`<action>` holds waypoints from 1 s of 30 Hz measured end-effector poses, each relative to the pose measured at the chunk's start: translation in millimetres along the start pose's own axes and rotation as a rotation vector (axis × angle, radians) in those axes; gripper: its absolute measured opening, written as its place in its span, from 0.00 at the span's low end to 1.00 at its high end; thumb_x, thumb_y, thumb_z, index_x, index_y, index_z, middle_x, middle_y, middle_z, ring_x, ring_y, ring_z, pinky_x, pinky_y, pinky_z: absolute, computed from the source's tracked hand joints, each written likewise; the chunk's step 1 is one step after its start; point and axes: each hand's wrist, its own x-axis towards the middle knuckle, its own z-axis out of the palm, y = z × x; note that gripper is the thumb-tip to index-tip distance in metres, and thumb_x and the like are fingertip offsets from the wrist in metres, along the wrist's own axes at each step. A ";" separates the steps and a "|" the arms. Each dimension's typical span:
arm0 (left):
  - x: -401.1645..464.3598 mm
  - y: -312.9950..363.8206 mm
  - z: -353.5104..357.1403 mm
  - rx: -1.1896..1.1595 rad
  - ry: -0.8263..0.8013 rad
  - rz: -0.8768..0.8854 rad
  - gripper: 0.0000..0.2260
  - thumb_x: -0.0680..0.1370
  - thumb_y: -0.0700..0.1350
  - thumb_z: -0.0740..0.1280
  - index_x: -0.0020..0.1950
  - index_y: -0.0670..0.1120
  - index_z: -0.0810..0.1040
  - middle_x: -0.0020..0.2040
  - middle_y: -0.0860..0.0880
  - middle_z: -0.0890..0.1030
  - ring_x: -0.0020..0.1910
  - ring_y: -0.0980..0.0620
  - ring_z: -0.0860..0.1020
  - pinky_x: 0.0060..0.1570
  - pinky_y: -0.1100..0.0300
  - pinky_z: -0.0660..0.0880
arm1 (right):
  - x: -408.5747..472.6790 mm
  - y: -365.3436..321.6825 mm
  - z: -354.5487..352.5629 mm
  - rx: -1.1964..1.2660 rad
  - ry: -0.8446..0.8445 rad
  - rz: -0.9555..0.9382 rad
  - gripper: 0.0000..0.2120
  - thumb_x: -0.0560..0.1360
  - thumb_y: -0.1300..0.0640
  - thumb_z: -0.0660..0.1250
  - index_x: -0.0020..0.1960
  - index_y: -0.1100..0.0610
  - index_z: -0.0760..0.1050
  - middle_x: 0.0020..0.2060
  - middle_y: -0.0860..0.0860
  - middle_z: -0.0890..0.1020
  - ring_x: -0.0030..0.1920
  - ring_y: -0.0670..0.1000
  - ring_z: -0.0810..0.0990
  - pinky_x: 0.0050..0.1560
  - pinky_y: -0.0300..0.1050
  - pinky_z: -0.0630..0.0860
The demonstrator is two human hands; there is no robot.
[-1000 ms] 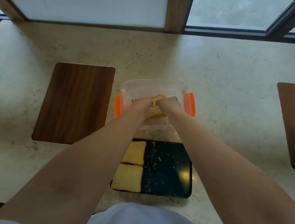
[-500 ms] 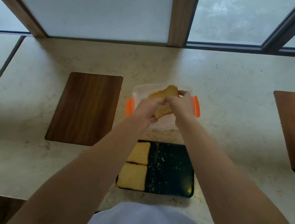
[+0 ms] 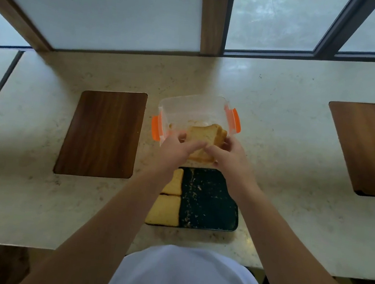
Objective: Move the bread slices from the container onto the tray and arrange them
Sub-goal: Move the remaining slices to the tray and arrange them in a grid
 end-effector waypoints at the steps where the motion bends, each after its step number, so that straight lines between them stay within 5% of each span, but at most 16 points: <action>1: -7.1 -3.5 0.7 0.005 -0.001 0.007 0.30 0.68 0.60 0.79 0.63 0.52 0.71 0.54 0.55 0.78 0.53 0.55 0.78 0.51 0.54 0.78 | -6.6 3.4 -0.8 -0.006 0.002 -0.006 0.20 0.72 0.48 0.75 0.61 0.50 0.76 0.54 0.48 0.84 0.54 0.49 0.83 0.56 0.51 0.82; 4: -23.1 -19.7 2.4 0.026 -0.023 -0.030 0.51 0.57 0.69 0.78 0.74 0.49 0.66 0.61 0.50 0.78 0.58 0.50 0.78 0.60 0.49 0.77 | -23.0 17.2 -3.5 -0.025 -0.037 0.024 0.21 0.71 0.49 0.77 0.62 0.49 0.75 0.55 0.48 0.83 0.56 0.49 0.82 0.57 0.51 0.80; 7: -32.3 -40.6 3.6 0.038 -0.052 -0.098 0.56 0.51 0.73 0.78 0.74 0.52 0.65 0.56 0.56 0.76 0.56 0.54 0.77 0.54 0.54 0.77 | -36.2 33.9 -5.4 -0.074 -0.121 0.064 0.24 0.71 0.54 0.76 0.65 0.49 0.75 0.55 0.47 0.84 0.55 0.48 0.83 0.58 0.49 0.80; 11: -37.8 -67.9 7.9 0.046 -0.098 -0.221 0.55 0.48 0.72 0.79 0.70 0.56 0.65 0.58 0.54 0.76 0.55 0.53 0.77 0.45 0.56 0.75 | -47.7 53.4 -9.0 -0.086 -0.273 0.101 0.24 0.72 0.61 0.72 0.67 0.51 0.75 0.57 0.49 0.84 0.56 0.49 0.84 0.58 0.49 0.81; 19: -40.4 -94.9 23.1 0.037 -0.117 -0.306 0.54 0.52 0.70 0.80 0.73 0.55 0.63 0.63 0.49 0.74 0.58 0.48 0.77 0.59 0.44 0.76 | -47.9 81.7 -28.7 0.087 -0.309 0.301 0.19 0.77 0.64 0.68 0.67 0.55 0.74 0.59 0.56 0.84 0.58 0.55 0.84 0.63 0.55 0.78; 23: -43.3 -101.9 26.9 0.039 -0.117 -0.305 0.53 0.55 0.70 0.79 0.74 0.55 0.62 0.66 0.49 0.73 0.57 0.49 0.76 0.56 0.47 0.76 | -50.9 97.2 -34.8 0.162 -0.238 0.354 0.17 0.78 0.63 0.66 0.66 0.59 0.74 0.59 0.59 0.83 0.57 0.57 0.84 0.60 0.54 0.80; 30: -38.2 -104.6 21.0 0.103 -0.071 -0.282 0.47 0.65 0.60 0.81 0.77 0.54 0.59 0.75 0.44 0.67 0.68 0.42 0.71 0.66 0.40 0.72 | -38.3 111.1 -48.2 0.167 0.046 0.530 0.16 0.78 0.70 0.62 0.65 0.62 0.69 0.58 0.60 0.78 0.57 0.59 0.82 0.52 0.51 0.82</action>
